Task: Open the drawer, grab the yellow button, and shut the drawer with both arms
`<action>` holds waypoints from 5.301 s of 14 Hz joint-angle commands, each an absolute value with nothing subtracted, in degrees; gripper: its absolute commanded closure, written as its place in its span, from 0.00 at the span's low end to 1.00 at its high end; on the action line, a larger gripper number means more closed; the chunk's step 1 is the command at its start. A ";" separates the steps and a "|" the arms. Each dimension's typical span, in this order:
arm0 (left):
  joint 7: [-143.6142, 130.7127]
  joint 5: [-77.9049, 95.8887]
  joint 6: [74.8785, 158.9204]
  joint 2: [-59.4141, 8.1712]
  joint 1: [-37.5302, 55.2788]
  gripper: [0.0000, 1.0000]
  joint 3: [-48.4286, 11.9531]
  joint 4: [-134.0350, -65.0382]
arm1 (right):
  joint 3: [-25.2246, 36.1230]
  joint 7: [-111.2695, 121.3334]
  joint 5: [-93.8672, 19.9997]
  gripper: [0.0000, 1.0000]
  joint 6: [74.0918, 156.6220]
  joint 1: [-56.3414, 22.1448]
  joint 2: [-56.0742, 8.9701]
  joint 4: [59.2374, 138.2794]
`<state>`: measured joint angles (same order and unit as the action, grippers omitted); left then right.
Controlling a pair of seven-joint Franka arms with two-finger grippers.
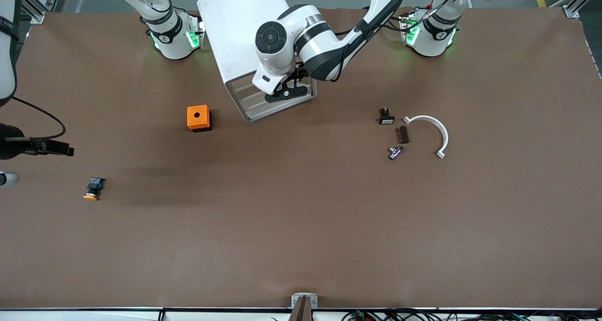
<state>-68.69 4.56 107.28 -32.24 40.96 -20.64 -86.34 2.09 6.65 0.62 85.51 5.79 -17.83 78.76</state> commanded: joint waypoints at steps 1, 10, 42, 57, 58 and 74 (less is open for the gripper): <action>-68.55 6.59 107.67 -32.43 40.78 0.00 -20.83 -86.75 | 2.46 6.50 3.34 0.00 79.47 3.87 -18.46 73.13; -68.55 5.89 107.67 -30.50 26.47 0.00 -20.74 -86.48 | 2.46 6.77 2.37 0.00 74.19 4.39 -17.93 65.58; -33.16 -4.38 90.27 -16.70 1.48 0.00 -16.99 -85.69 | 2.64 7.11 -0.70 0.00 71.46 6.50 -10.81 70.31; -4.13 -0.35 97.63 11.33 1.06 0.00 1.50 -109.50 | 2.72 7.47 -0.18 0.00 71.01 2.03 1.93 83.40; -3.87 -0.35 97.82 11.34 0.79 0.00 1.49 -109.34 | 2.72 7.47 -0.35 0.00 72.67 1.50 2.46 84.54; -1.49 -0.27 90.88 10.46 -0.88 0.00 -2.11 -97.21 | 2.46 7.47 -0.62 0.00 76.46 2.46 5.63 90.70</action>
<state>-2.24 -1.13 92.86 10.42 0.10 -1.65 -98.11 2.67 7.25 -0.02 75.61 2.14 3.90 88.85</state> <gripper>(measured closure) 0.000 0.000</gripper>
